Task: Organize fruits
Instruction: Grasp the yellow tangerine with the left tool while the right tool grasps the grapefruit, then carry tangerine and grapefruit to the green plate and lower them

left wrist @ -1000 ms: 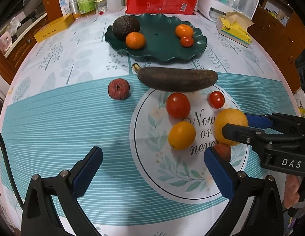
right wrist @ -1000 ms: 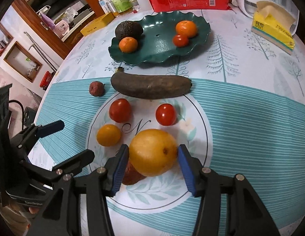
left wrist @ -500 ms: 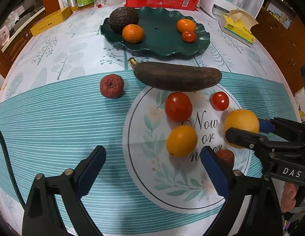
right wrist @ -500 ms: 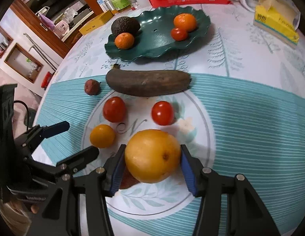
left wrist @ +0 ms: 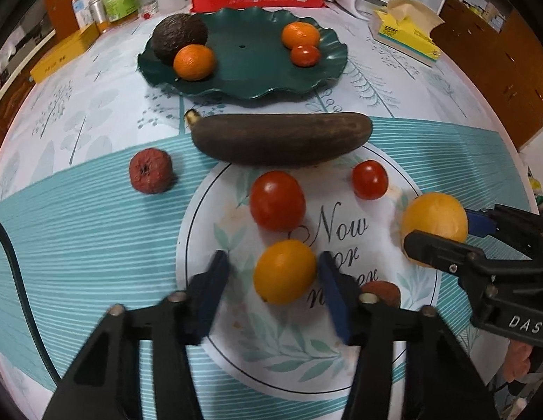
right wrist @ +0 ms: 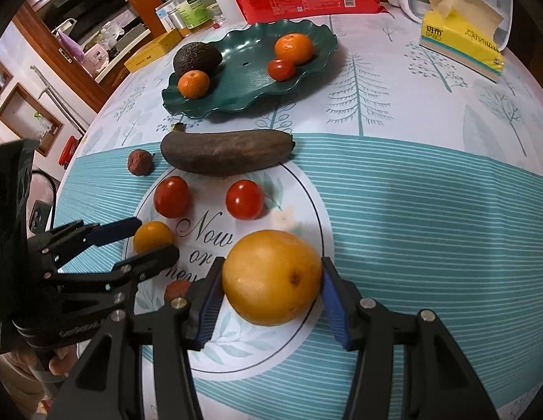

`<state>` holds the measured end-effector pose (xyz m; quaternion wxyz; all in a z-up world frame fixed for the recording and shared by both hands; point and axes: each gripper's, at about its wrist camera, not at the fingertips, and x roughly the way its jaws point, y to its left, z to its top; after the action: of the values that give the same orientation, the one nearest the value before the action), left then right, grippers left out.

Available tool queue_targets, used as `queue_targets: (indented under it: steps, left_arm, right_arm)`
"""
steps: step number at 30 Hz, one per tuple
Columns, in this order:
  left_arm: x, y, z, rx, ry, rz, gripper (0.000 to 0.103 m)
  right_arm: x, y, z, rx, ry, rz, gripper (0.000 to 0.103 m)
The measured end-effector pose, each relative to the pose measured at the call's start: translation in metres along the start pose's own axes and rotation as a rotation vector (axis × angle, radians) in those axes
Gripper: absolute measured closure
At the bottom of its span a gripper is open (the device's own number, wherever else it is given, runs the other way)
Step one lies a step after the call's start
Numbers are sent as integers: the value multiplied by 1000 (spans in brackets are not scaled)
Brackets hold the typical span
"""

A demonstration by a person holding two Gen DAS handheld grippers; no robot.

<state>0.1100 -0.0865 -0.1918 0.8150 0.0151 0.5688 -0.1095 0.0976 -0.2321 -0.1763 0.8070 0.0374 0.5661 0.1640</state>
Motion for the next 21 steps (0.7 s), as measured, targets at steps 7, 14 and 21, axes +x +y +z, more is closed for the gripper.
queue_targets:
  steps: [7, 14, 21]
  left_arm:
    - [-1, -4, -2, -6, 5, -2, 72]
    - [-22, 3, -8, -53, 13, -40, 73]
    - [-75, 8, 38, -15, -65, -53, 73]
  right_arm:
    - [-1, 4, -3, -18, -5, -2, 51]
    - [-3, 16, -4, -60, 0, 13, 51]
    - [-24, 38, 23, -118, -31, 52, 51]
